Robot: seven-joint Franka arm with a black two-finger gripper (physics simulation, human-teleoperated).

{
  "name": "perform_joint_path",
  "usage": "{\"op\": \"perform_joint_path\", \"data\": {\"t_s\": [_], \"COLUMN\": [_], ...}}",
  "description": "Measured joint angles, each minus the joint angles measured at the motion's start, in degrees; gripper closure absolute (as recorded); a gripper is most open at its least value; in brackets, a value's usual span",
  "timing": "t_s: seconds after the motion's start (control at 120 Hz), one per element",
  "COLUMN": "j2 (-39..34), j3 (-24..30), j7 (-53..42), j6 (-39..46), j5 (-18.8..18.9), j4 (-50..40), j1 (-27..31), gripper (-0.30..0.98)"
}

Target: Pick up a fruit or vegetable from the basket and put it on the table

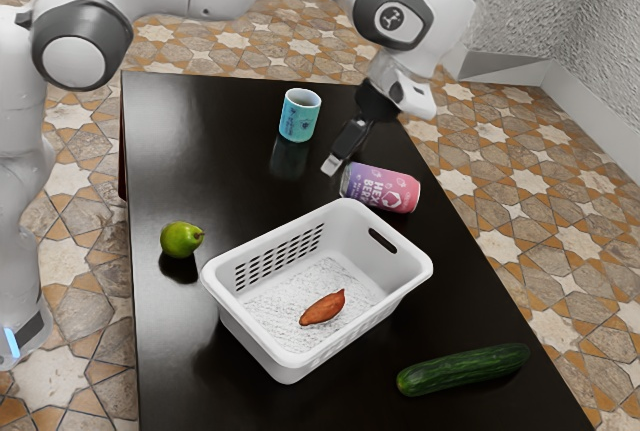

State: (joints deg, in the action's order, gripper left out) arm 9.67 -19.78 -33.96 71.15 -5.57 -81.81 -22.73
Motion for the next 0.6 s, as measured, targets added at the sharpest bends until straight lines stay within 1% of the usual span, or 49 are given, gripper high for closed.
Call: {"op": "perform_joint_path", "data": {"t_s": [0.133,0.283,0.4,0.5,0.6], "j2": [0.9,2.1,2.3,1.9,-0.7], "j3": [0.2,-0.1,-0.2,-0.9,-2.7], "j7": [11.2,24.0,34.4,41.0,46.8], "j6": [0.5,3.6,5.6,6.7,8.4], "j5": [1.8,-1.2,-1.5,-1.5,-2.7], "j4": [0.0,0.9,0.9,0.9,0.2], "j1": [-1.2,-0.8,0.8,1.4,1.2], "gripper": [0.00,0.00,0.00,0.00,0.00]}}
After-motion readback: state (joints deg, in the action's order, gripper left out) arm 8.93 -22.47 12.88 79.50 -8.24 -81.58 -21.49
